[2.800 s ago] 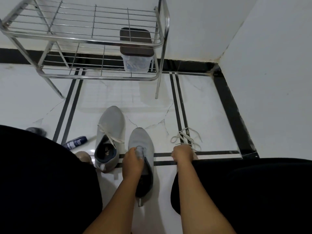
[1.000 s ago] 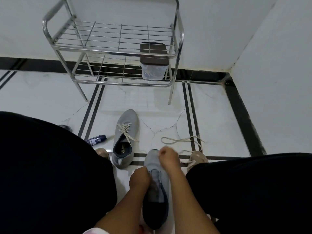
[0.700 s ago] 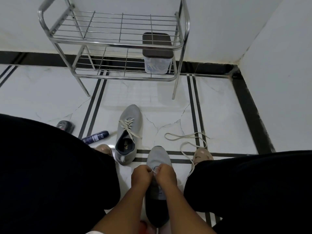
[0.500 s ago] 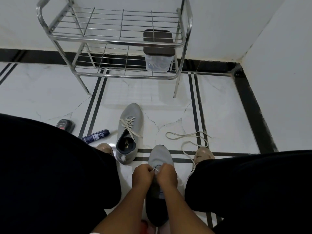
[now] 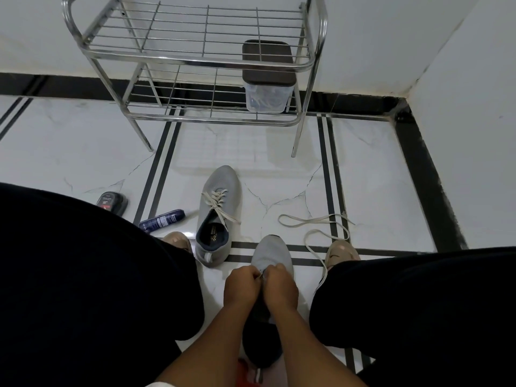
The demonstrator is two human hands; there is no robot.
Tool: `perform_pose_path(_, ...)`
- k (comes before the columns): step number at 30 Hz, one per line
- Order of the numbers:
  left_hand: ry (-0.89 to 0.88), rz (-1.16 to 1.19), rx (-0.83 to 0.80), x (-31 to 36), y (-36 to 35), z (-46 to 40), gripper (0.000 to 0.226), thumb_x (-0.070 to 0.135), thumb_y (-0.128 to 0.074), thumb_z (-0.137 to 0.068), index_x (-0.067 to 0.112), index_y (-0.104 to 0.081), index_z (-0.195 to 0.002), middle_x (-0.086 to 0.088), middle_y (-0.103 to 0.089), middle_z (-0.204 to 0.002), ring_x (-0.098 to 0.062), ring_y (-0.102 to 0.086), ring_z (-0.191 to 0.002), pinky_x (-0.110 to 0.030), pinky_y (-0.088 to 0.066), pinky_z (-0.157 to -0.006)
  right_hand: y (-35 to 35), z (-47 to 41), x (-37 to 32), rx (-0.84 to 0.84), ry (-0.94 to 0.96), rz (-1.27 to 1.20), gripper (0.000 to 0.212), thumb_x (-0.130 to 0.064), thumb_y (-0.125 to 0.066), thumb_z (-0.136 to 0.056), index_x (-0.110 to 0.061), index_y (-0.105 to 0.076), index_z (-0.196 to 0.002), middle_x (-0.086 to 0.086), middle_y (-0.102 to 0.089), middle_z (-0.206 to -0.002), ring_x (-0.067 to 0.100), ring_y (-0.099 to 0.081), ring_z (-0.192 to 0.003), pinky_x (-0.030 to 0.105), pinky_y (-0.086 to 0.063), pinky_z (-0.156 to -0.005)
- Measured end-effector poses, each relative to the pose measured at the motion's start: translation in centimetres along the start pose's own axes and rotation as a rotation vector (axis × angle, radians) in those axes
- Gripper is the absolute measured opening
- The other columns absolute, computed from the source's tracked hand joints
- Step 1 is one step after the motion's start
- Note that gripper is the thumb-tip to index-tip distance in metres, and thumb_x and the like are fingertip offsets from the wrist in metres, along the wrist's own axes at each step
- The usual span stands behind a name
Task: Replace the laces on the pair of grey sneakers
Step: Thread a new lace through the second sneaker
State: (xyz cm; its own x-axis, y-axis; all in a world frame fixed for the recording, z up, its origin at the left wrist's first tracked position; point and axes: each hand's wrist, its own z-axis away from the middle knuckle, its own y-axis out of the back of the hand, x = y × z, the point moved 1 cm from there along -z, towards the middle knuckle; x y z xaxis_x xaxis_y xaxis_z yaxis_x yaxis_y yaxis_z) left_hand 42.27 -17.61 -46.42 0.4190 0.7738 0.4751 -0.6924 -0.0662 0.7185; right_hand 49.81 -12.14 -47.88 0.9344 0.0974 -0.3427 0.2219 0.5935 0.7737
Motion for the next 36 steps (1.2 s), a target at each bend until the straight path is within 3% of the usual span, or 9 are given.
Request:
perform_pose_path(3, -0.013, -0.013, 0.002, 0.0, -0.1, 0.0, 0.022, 0.021, -0.050, -0.087, 0.019, -0.072, -0.088, 0.001, -0.070, -0.087, -0.016, -0.063, -0.081, -0.029, -0.047, -0.068, 0.0, 0.2, 0.2, 0.039, 0.026, 0.005, 0.018, -0.016, -0.035, -0.095, -0.015, -0.052, -0.090, -0.001, -0.050, -0.089, 0.017, -0.050, -0.075, 0.033, -0.043, -0.070)
perform_pose_path(7, -0.040, -0.033, -0.002, 0.0, -0.1, -0.1, 0.023, 0.022, -0.049, -0.089, 0.019, -0.071, -0.088, 0.000, -0.069, -0.087, -0.017, -0.062, -0.081, -0.027, -0.043, -0.065, 0.3, 0.3, 0.6, 0.072, 0.141, 0.066, 0.016, -0.015, -0.040, -0.096, -0.012, -0.055, -0.100, 0.005, -0.051, -0.105, 0.024, -0.055, -0.096, 0.031, -0.038, -0.069)
perform_pose_path(9, -0.034, -0.035, 0.005, -0.2, -0.1, -0.1, 0.022, 0.023, -0.050, -0.090, 0.019, -0.071, -0.090, 0.000, -0.069, -0.089, -0.018, -0.063, -0.082, -0.027, -0.044, -0.067, -0.1, 0.2, 0.8, 0.066, 0.156, 0.084, 0.012, -0.019, -0.042, -0.095, -0.016, -0.054, -0.097, 0.001, -0.049, -0.103, 0.021, -0.056, -0.093, 0.029, -0.035, -0.065)
perform_pose_path(13, -0.047, -0.019, 0.011, -0.3, -0.3, -0.3, 0.021, 0.027, -0.052, -0.089, 0.019, -0.072, -0.090, -0.002, -0.070, -0.089, -0.021, -0.064, -0.085, -0.030, -0.047, -0.069, -0.2, -0.4, 1.1, 0.097, 0.025, -0.116, 0.007, -0.025, -0.052, -0.089, -0.019, -0.052, -0.086, 0.000, -0.050, -0.103, 0.023, -0.054, -0.084, 0.028, -0.036, -0.064)
perform_pose_path(17, -0.036, -0.014, 0.016, -0.5, -0.4, -0.3, 0.020, 0.025, -0.052, -0.089, 0.019, -0.072, -0.090, -0.002, -0.070, -0.090, -0.020, -0.063, -0.085, -0.029, -0.046, -0.069, -0.3, -0.9, 0.8, 0.007, -0.015, -0.179, 0.009, -0.028, -0.054, -0.089, -0.022, -0.058, -0.082, 0.000, -0.052, -0.103, 0.023, -0.057, -0.087, 0.027, -0.042, -0.067)
perform_pose_path(27, -0.032, 0.053, 0.006, -0.9, -0.5, -0.4, 0.019, 0.024, -0.056, -0.089, 0.021, -0.074, -0.091, 0.002, -0.072, -0.090, -0.017, -0.064, -0.087, -0.029, -0.049, -0.074, -1.0, -0.9, 0.7, 0.042, -0.138, -0.241, 0.011, -0.019, -0.051, -0.084, -0.018, -0.062, -0.080, -0.001, -0.051, -0.091, 0.014, -0.046, -0.067, 0.029, -0.038, -0.061)
perform_pose_path(36, 0.011, 0.097, -0.011, -1.0, -0.3, -1.3, 0.021, 0.023, -0.048, -0.093, 0.021, -0.067, -0.101, -0.004, -0.069, -0.099, -0.022, -0.062, -0.092, -0.029, -0.046, -0.073, -0.3, -0.8, 0.3, 0.063, -0.060, -0.216, 0.018, -0.017, -0.054, -0.087, -0.020, -0.071, -0.083, 0.000, -0.058, -0.107, 0.025, -0.057, -0.094, 0.028, -0.046, -0.076)
